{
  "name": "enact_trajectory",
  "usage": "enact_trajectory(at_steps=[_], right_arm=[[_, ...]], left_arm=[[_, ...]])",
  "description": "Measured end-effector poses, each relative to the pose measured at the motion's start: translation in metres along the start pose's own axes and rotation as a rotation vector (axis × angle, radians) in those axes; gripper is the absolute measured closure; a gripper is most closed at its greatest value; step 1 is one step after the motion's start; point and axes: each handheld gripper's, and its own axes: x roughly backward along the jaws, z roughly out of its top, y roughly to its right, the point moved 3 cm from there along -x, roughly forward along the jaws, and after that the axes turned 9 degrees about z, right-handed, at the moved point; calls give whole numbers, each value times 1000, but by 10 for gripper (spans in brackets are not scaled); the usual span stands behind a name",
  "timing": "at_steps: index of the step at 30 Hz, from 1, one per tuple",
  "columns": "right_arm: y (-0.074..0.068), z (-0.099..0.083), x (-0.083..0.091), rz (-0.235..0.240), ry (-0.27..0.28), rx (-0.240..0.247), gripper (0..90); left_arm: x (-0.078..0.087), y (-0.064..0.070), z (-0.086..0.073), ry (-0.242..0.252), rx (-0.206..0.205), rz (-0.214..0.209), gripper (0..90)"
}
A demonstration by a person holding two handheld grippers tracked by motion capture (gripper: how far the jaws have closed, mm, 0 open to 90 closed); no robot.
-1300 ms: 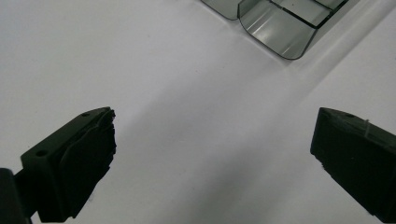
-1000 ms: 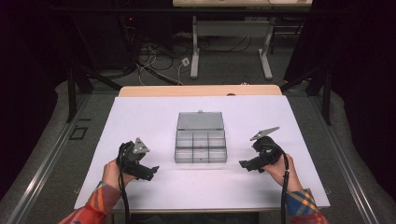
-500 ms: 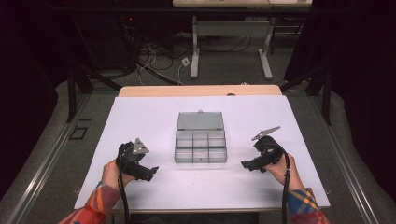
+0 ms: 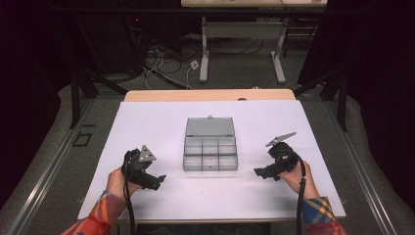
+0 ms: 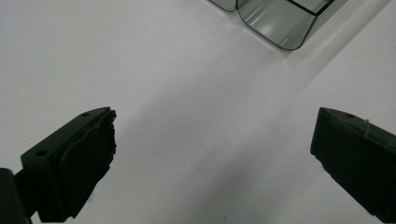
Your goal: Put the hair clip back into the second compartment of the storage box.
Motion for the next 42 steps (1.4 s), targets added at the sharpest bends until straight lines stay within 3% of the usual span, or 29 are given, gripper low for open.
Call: enact_trajectory(at_steps=[7, 8, 9, 17, 19, 26, 27, 29, 31, 34, 36, 42], right_arm=[[7, -3, 1, -24, 4, -9, 90], [8, -4, 3, -27, -8, -13, 115], [9, -4, 2, -23, 32, -14, 144], [18, -8, 2, -67, 8, -29, 379], [19, -8, 1, -79, 3, -5, 428], [22, -11, -6, -57, -20, -3, 549], [24, -11, -7, -60, -27, 19, 556], [24, -12, -10, -42, -14, 22, 576], [24, -12, -10, -53, -37, 31, 583], [22, -12, -13, -34, -53, -1, 614], [24, -12, -15, -45, -59, 31, 640], [22, -12, -17, -31, -63, 6, 728]], left_arm=[[-2, 1, 0, 8, 6, 11, 2], [-3, 1, 0, 9, 6, 10, 2], [-3, 1, 0, 6, 6, 10, 2], [-3, 1, 0, -3, -3, -1, 2], [-2, 2, 0, -8, -6, -2, 2], [-3, 1, -1, -6, -4, 5, 2], [-3, 1, -1, -6, -4, 5, 2], [-4, 1, -1, 0, -5, 8, 2], [-4, 1, -1, -4, -8, 8, 3], [-4, 2, -1, -5, -5, 2, 2], [-4, 2, -1, -3, -5, 5, 2], [-4, 1, -1, -7, -6, 3, 3]])
